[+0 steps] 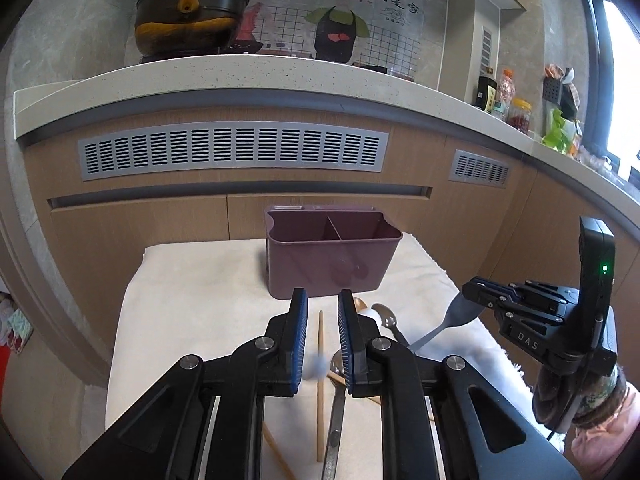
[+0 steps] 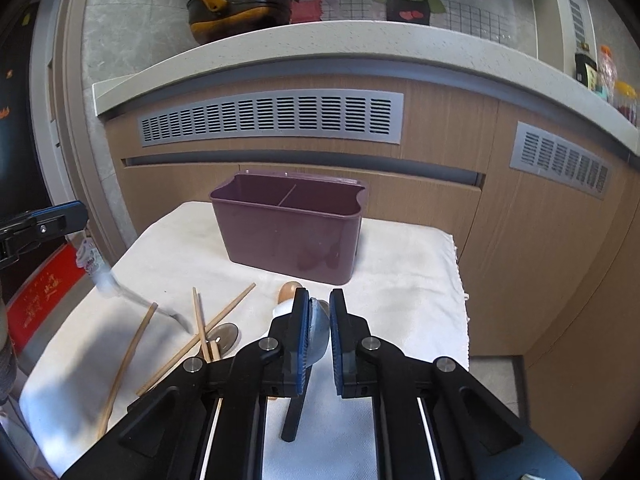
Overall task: Organize utensils
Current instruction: 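Raise the white ball-handled spoon with the left gripper toward the caddy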
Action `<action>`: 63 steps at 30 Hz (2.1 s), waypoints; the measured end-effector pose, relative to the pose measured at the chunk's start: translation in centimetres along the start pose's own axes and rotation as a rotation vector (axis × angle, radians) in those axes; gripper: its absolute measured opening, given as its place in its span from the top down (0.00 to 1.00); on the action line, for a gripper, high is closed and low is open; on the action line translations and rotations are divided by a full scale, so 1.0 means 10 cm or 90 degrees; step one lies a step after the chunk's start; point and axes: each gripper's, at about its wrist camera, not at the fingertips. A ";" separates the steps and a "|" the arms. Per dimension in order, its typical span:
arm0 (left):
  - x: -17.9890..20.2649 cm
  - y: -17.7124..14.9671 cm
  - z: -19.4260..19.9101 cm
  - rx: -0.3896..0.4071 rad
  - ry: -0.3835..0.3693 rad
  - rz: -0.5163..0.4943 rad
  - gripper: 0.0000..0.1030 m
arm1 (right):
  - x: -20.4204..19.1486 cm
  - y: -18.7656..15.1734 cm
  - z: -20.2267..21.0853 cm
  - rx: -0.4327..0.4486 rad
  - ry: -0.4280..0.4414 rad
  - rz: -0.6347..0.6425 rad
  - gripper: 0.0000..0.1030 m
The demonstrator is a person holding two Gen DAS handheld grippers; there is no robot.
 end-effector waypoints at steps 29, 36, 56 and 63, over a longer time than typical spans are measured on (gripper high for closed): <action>-0.57 -1.66 0.17 -0.235 0.080 0.102 0.61 | 0.02 -0.07 0.26 -0.004 -0.023 0.002 0.91; -0.55 -1.66 0.10 -0.217 0.098 0.105 0.79 | 0.15 -0.20 0.56 0.005 -0.056 0.008 0.91; 0.02 -0.63 0.48 -0.030 0.082 -0.017 0.79 | 0.15 -0.19 1.00 0.061 -0.055 0.018 0.91; 0.22 -0.21 0.56 0.016 0.068 -0.058 0.79 | 0.06 -0.03 1.05 0.077 -0.059 0.040 0.91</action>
Point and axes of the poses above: each gripper's, at about its wrist camera, not at the fingertips, and z roughly against the way its jaws point, x to its right, y to its top, and after that the axes turned 9 degrees about -y, right-handed
